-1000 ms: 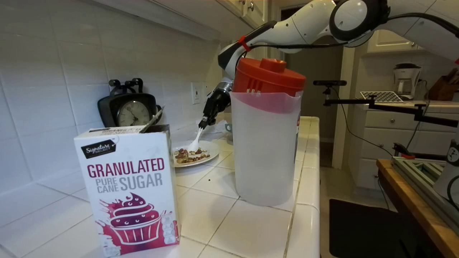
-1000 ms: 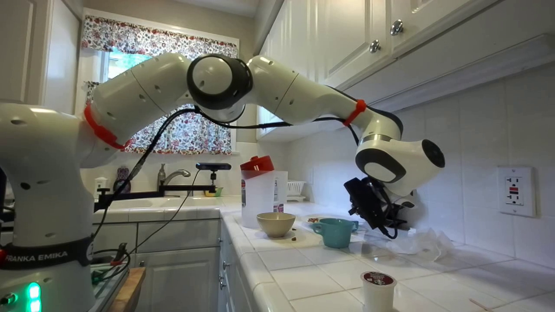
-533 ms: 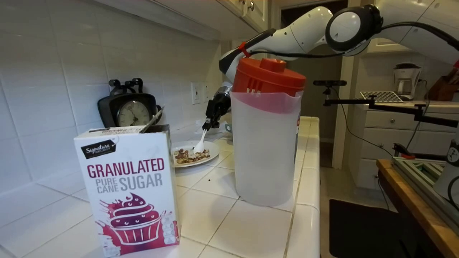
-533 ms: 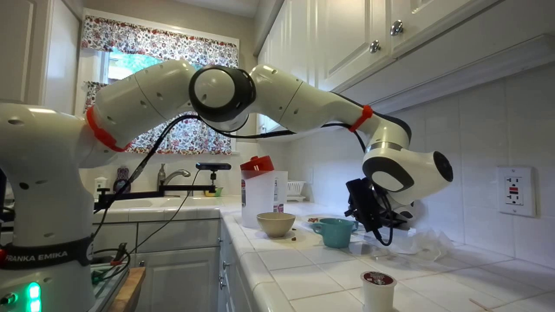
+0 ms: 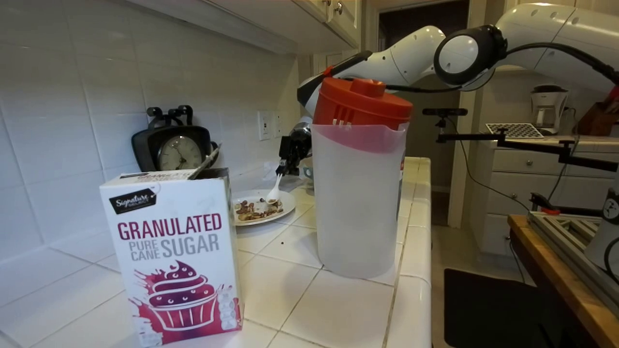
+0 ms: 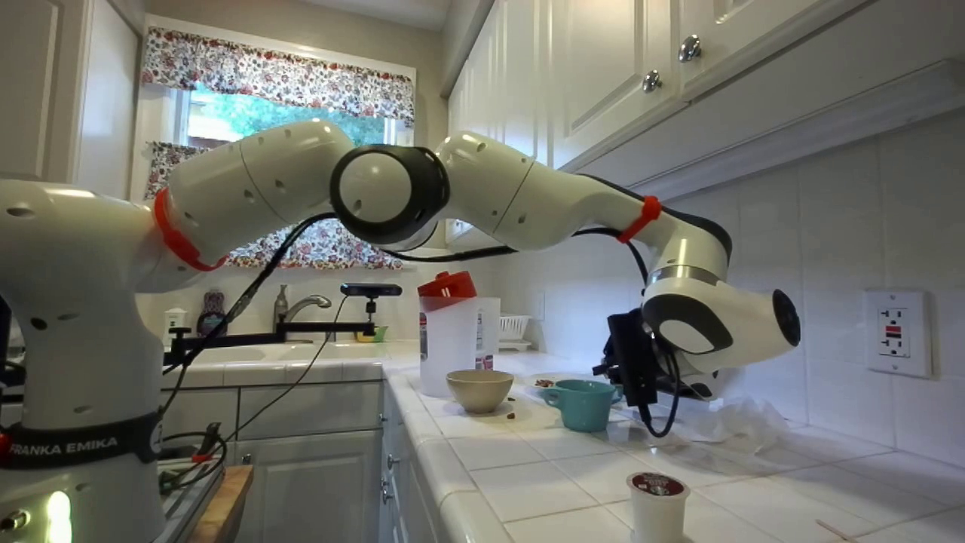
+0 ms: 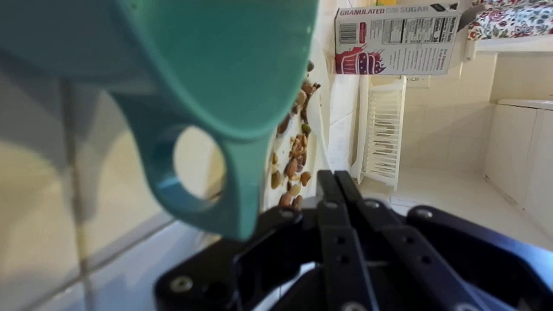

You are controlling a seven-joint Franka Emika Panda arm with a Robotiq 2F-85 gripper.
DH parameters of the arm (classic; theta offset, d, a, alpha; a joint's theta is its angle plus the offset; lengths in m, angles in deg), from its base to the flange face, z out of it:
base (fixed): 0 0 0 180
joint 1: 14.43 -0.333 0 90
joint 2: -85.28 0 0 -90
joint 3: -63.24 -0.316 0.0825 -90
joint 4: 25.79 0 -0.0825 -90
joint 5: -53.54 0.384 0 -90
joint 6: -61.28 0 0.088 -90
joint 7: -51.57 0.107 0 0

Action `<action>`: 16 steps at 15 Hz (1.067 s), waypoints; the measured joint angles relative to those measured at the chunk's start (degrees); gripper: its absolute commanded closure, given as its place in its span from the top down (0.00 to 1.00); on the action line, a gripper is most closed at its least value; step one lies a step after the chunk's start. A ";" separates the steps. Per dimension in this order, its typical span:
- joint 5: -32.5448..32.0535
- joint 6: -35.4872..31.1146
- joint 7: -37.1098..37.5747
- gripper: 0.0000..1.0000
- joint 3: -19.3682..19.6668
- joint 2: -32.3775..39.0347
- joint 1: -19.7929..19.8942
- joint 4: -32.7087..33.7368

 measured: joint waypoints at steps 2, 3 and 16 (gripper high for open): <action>0.15 0.94 1.60 0.01 -0.68 1.23 0.59 1.94; 0.23 1.33 2.22 0.01 -1.01 1.76 0.88 2.85; 5.11 1.44 3.80 0.01 -1.74 2.47 7.03 6.33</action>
